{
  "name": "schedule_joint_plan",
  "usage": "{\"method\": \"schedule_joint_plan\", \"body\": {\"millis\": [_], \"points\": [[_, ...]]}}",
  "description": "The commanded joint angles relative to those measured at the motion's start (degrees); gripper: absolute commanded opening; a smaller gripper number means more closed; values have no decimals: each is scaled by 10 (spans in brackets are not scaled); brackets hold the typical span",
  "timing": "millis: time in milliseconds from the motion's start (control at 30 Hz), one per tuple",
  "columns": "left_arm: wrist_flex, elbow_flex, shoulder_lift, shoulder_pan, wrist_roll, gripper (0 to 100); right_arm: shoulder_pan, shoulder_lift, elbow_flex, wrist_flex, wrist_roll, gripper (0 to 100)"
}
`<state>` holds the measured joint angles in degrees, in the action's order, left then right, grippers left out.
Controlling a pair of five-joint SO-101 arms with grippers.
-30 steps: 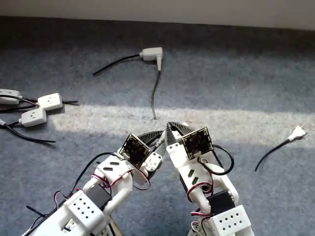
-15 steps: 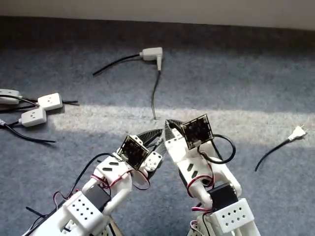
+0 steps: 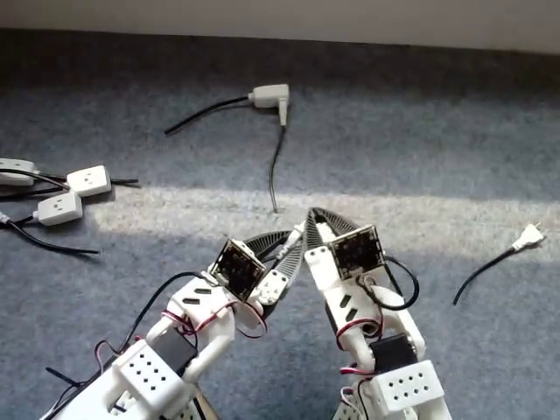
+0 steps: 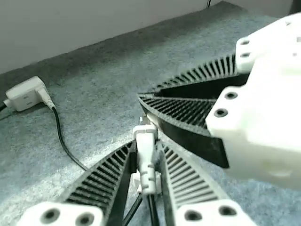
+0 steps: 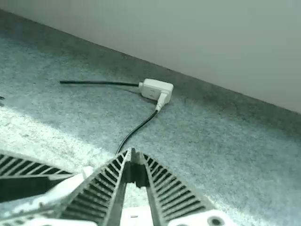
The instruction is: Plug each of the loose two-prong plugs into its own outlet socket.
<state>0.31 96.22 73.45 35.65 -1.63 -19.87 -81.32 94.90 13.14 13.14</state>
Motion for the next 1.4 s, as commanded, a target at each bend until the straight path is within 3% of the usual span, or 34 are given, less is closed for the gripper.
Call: {"method": "schedule_joint_plan", "body": {"millis": [0, 267, 400, 467, 633, 833, 1133, 1367], "points": [[-11, 7, 4, 7, -4, 6, 9, 5, 59, -15, 11, 9], [-13, 13, 4, 7, -4, 6, 40, 1, 22, -5, -2, 9], [-12, 13, 4, 7, -4, 6, 85, 4, -113, 109, -33, 9], [-11, 13, 4, 10, -4, 6, 78, 6, -163, 125, -39, 9], [-10, 13, 4, 12, -4, 6, -18, 7, -183, 123, -50, 9], [-10, 13, 4, 12, -4, 6, -61, 23, -152, 59, -50, 9], [-12, 12, 4, 7, -4, 6, -44, 275, -123, -85, -50, 9], [-12, 10, 4, 7, -4, 6, -15, 370, -126, -120, -50, 9]]}}
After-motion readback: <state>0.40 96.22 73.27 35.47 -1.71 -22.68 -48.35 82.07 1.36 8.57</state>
